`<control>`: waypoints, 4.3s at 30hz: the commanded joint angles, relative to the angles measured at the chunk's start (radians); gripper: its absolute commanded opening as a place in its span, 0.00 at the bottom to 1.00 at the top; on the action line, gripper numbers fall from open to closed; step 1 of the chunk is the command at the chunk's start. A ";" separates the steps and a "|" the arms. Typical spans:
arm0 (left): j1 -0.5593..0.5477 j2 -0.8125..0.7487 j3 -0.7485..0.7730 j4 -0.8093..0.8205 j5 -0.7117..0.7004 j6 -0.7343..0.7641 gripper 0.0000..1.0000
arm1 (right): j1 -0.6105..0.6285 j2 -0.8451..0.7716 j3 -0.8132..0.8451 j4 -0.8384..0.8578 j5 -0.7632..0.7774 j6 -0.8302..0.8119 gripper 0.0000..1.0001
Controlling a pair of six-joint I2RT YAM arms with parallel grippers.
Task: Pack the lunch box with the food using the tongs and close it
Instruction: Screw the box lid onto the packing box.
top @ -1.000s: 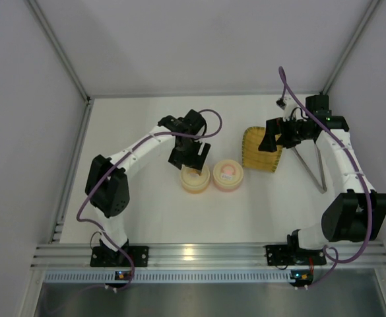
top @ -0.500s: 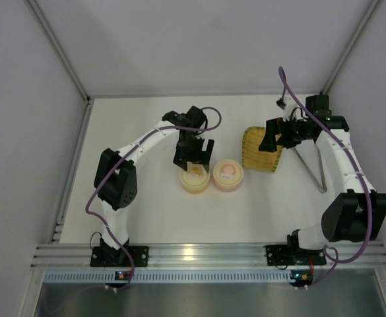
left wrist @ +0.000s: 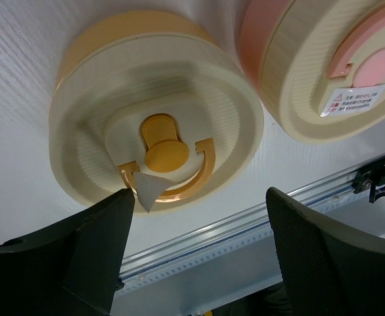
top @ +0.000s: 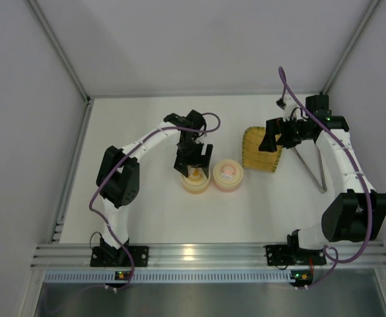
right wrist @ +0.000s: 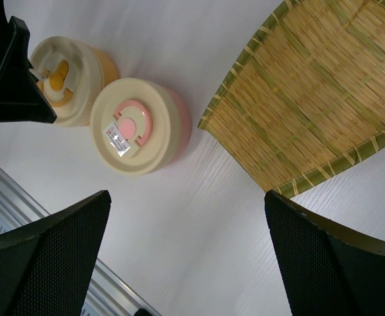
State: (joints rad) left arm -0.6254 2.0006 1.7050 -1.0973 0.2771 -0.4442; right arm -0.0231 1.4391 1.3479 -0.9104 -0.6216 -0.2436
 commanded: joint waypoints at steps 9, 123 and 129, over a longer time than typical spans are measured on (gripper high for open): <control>0.044 -0.014 -0.067 -0.003 0.001 -0.019 0.81 | -0.015 -0.016 -0.006 0.027 -0.012 -0.016 0.99; 0.126 -0.302 0.067 0.126 0.335 0.681 0.98 | 0.145 0.125 0.198 -0.208 0.020 -0.379 0.98; 0.364 -0.284 0.096 0.106 0.719 0.630 0.98 | 0.285 0.164 0.194 -0.262 -0.016 -0.701 0.95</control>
State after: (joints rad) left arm -0.3405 1.7191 1.7844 -0.9859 0.7200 0.2150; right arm 0.2142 1.5879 1.5074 -1.0904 -0.5858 -0.7082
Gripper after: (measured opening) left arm 0.982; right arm 0.956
